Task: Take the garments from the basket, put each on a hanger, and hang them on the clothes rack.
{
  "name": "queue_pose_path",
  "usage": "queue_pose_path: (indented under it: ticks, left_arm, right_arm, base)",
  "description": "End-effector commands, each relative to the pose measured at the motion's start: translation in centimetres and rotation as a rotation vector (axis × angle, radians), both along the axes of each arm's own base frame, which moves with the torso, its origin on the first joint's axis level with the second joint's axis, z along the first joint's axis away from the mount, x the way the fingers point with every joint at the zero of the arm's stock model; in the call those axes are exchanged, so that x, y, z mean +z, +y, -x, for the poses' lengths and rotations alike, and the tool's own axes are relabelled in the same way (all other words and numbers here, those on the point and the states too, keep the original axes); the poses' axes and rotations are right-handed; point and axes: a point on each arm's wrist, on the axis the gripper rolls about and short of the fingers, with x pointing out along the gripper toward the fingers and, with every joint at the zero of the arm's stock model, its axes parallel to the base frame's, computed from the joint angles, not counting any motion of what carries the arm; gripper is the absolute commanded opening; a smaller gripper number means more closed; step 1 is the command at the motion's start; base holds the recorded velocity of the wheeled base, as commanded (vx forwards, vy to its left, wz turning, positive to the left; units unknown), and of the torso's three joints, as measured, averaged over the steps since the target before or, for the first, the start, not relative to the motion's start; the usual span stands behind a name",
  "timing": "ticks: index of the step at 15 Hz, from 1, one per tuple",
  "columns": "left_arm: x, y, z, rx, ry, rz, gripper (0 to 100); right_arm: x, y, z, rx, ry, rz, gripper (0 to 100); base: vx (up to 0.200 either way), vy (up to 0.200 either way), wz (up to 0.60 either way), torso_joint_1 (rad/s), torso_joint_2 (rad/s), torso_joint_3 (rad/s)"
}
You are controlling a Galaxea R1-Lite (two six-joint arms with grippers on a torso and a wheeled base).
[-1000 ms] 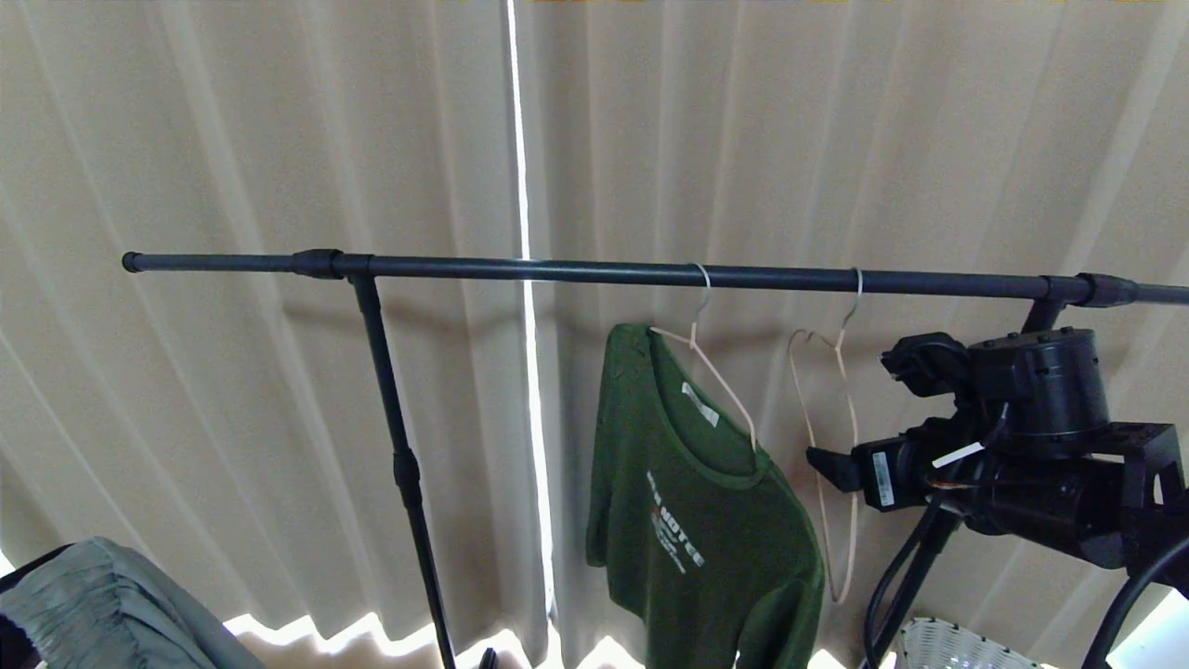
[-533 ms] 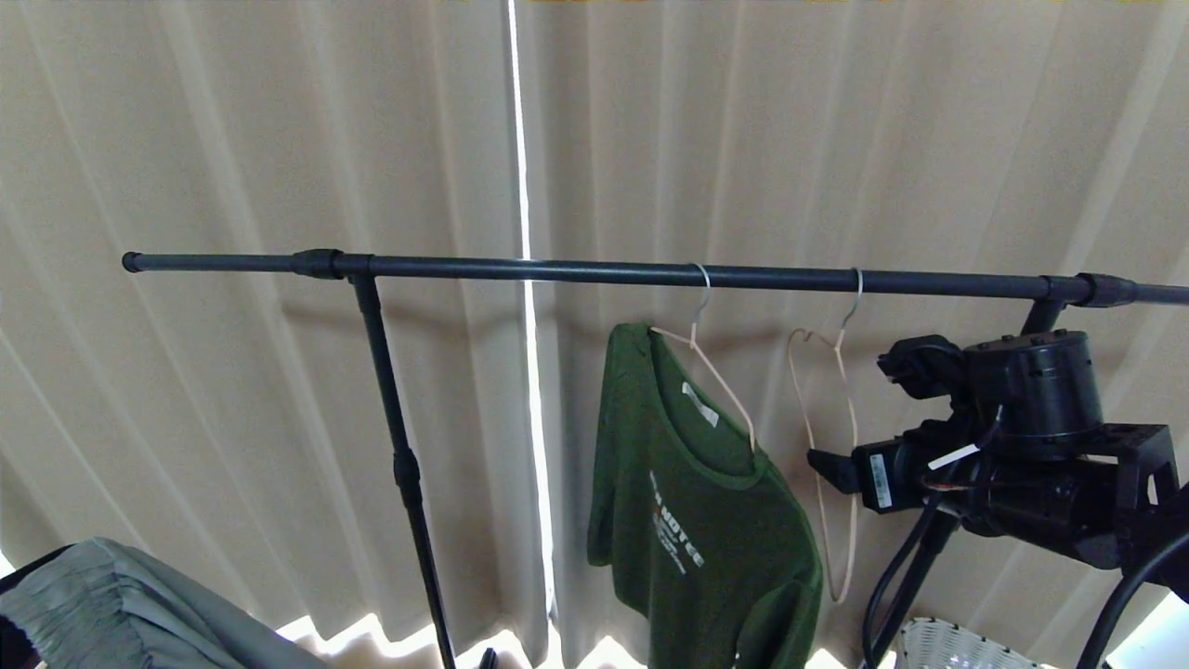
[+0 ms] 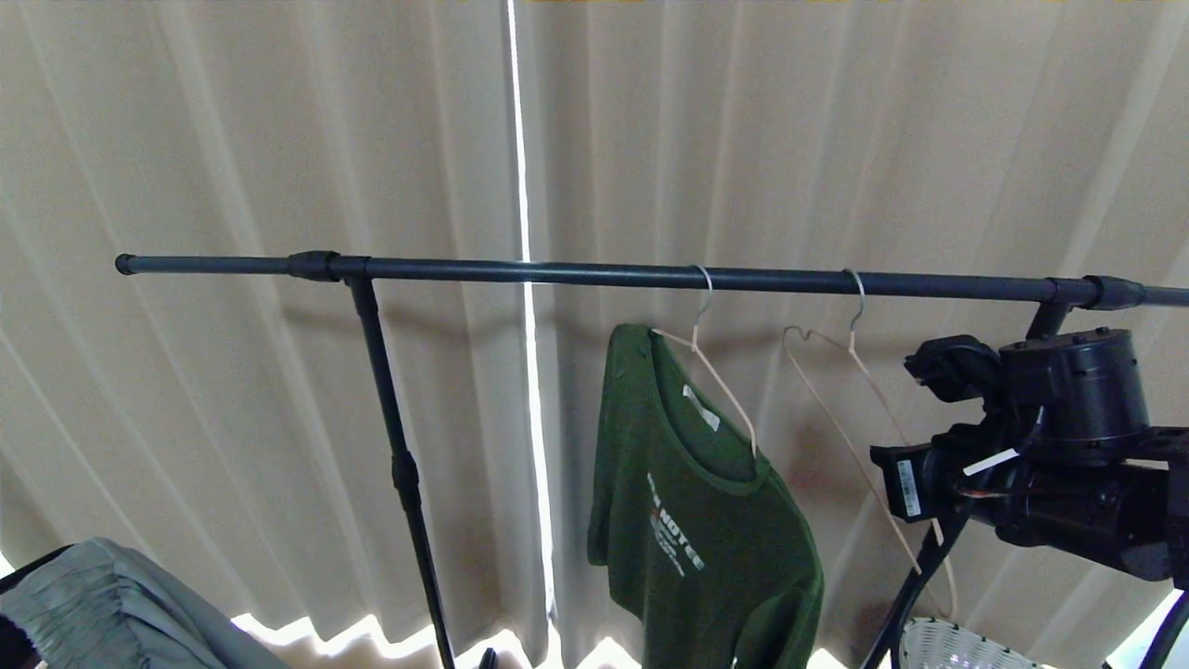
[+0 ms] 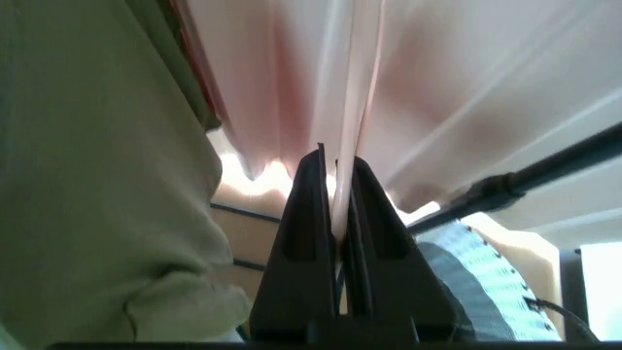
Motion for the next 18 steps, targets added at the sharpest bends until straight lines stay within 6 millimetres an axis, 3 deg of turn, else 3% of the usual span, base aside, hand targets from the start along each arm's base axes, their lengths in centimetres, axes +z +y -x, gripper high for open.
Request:
queue_pose_path:
  ticks: [1, 7, 10, 13, 18]
  left_arm:
    - [0.0, 0.0, 0.0, 0.0, -0.001, -0.001, 0]
    - [0.0, 0.0, 0.0, 0.0, 0.001, -0.001, 0]
    - [0.0, 0.0, 0.0, 0.001, -0.003, -0.005, 0]
    - [0.0, 0.0, 0.0, 0.003, -0.002, -0.009, 0]
    - [0.0, 0.0, 0.0, 0.002, -0.001, -0.008, 0]
  right_arm:
    - [0.9, -0.5, 0.5, -0.009, -0.036, -0.008, 0]
    - [2.9, -1.2, 1.7, 0.009, -0.12, -0.019, 0]
    - [3.2, -1.8, 3.4, 0.011, -0.145, -0.032, 0]
    - [3.5, -2.2, 4.7, 0.05, -0.16, -0.061, 0]
    - [3.3, -2.2, 5.0, 0.066, -0.165, -0.077, 0]
  base:
    - [0.0, 0.0, 0.0, 0.0, 0.0, 0.0]
    - [0.0, 0.0, 0.0, 0.0, 0.0, 0.0]
    - [0.0, 0.0, 0.0, 0.0, 0.0, 0.0]
    - [-0.2, 0.0, 0.0, 0.006, 0.0, 0.002]
    - [-0.2, 0.0, 0.0, 0.0, 0.0, 0.003]
